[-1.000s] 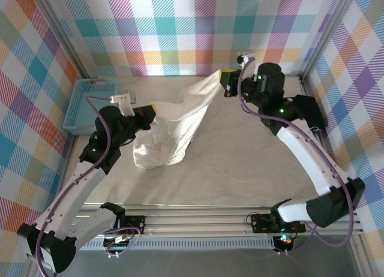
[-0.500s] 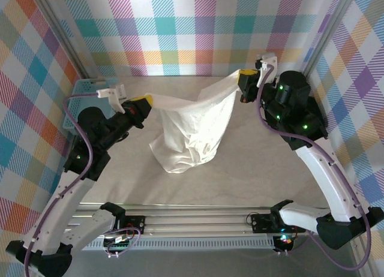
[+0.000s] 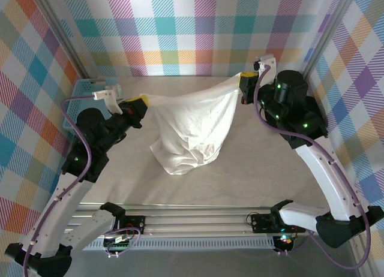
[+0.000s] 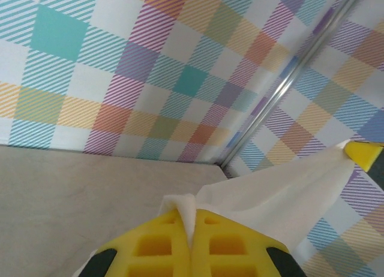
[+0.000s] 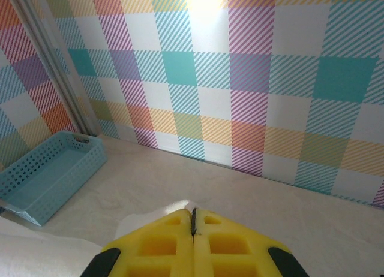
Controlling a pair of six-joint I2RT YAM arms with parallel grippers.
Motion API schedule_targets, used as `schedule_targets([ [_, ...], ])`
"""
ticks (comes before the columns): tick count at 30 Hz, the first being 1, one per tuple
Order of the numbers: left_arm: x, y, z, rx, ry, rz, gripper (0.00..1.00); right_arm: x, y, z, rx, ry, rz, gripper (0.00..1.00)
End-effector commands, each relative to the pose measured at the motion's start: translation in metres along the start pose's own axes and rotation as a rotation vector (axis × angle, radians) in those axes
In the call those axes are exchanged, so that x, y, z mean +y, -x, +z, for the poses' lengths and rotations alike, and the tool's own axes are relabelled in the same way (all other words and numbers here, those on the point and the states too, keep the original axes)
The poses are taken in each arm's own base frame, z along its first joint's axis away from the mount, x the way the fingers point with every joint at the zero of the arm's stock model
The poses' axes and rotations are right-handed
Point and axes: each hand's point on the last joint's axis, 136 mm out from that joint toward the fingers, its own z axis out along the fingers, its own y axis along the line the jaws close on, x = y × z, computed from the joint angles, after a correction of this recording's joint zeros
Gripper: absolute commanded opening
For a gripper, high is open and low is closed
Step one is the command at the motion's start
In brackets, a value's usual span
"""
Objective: Fold the inside-out t-shirt
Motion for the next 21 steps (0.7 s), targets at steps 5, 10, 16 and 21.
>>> schedule_targets([
  [5, 0.025, -0.069, 0.017, 0.176, 0.014, -0.052, 0.00, 0.003, -0.047, 0.017, 0.127, 0.035, 0.082, 0.00],
  [10, 0.045, -0.144, 0.016, 0.344, -0.009, -0.117, 0.00, -0.008, -0.127, 0.021, 0.316, -0.012, 0.140, 0.00],
  [16, 0.051, -0.112, 0.030, 0.242, 0.059, -0.082, 0.00, -0.018, -0.140, 0.017, 0.334, -0.046, 0.153, 0.00],
  [21, 0.068, -0.063, 0.093, 0.110, 0.181, -0.025, 0.00, -0.051, -0.111, 0.055, 0.266, -0.118, 0.148, 0.00],
])
